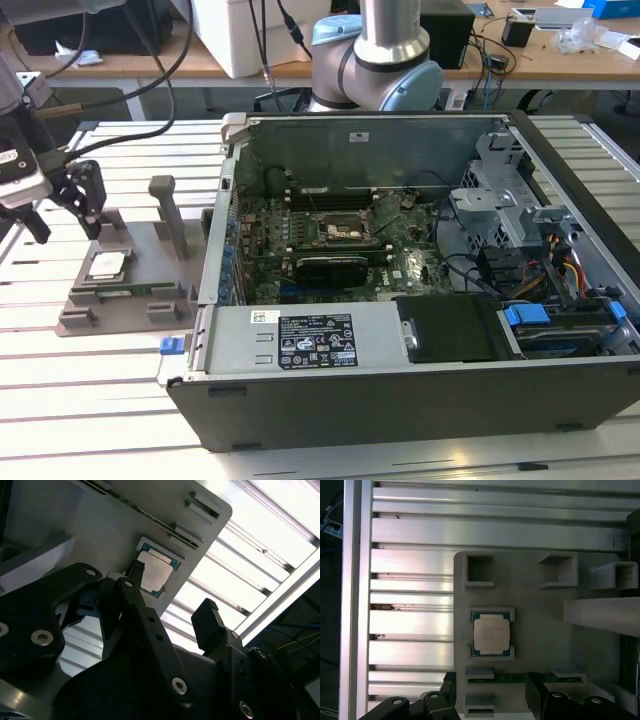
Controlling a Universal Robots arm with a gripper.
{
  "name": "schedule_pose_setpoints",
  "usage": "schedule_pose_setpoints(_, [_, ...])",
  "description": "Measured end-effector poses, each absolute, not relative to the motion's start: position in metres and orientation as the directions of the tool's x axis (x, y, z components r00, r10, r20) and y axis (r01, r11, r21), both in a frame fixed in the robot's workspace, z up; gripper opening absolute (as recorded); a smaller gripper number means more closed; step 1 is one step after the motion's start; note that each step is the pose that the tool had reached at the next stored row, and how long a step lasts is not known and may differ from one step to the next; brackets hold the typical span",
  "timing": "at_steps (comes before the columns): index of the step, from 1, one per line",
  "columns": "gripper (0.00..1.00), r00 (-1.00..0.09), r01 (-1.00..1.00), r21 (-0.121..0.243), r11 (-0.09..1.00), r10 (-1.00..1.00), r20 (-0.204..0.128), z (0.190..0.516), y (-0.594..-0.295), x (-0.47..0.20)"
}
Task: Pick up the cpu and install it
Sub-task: 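Pick up the cpu and move it towards the insertion slot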
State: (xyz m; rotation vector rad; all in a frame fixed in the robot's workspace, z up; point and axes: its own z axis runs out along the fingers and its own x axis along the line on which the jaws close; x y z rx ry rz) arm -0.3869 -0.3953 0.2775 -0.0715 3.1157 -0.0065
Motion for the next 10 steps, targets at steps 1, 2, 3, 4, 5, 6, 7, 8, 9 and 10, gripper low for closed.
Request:
schedule_pose_setpoints(1, [0.66,-0.998,-0.061,-0.005,0.998,-0.061,-0.025,0.276,-0.395,-0.387])
schedule_pose_setpoints(2, [0.66,-0.998,-0.064,-0.005,0.998,-0.064,-0.025,0.275,-0.394,-0.386])
schedule_pose_setpoints(3, [0.66,-0.998,-0.063,-0.005,0.998,-0.064,-0.025,0.272,-0.394,-0.386])
schedule_pose_setpoints(4, [0.66,-0.998,-0.063,-0.005,0.998,-0.064,-0.025,0.271,-0.394,-0.385])
schedule_pose_setpoints(5, [0.66,-0.998,-0.064,-0.005,0.998,-0.064,-0.025,0.270,-0.394,-0.385])
schedule_pose_setpoints(6, [0.66,-0.998,-0.064,-0.005,0.998,-0.064,-0.025,0.269,-0.394,-0.385])
schedule_pose_setpoints(7, [0.66,-0.998,-0.064,-0.005,0.998,-0.064,-0.025,0.267,-0.394,-0.385])
schedule_pose_setpoints(8, [0.66,-0.998,-0.064,-0.005,0.998,-0.064,-0.025,0.266,-0.394,-0.385])
schedule_pose_setpoints(9, [0.66,-0.998,-0.064,-0.005,0.998,-0.064,-0.025,0.265,-0.394,-0.385])
schedule_pose_setpoints(10, [0.66,-0.998,-0.064,-0.005,0.998,-0.064,-0.025,0.263,-0.394,-0.385])
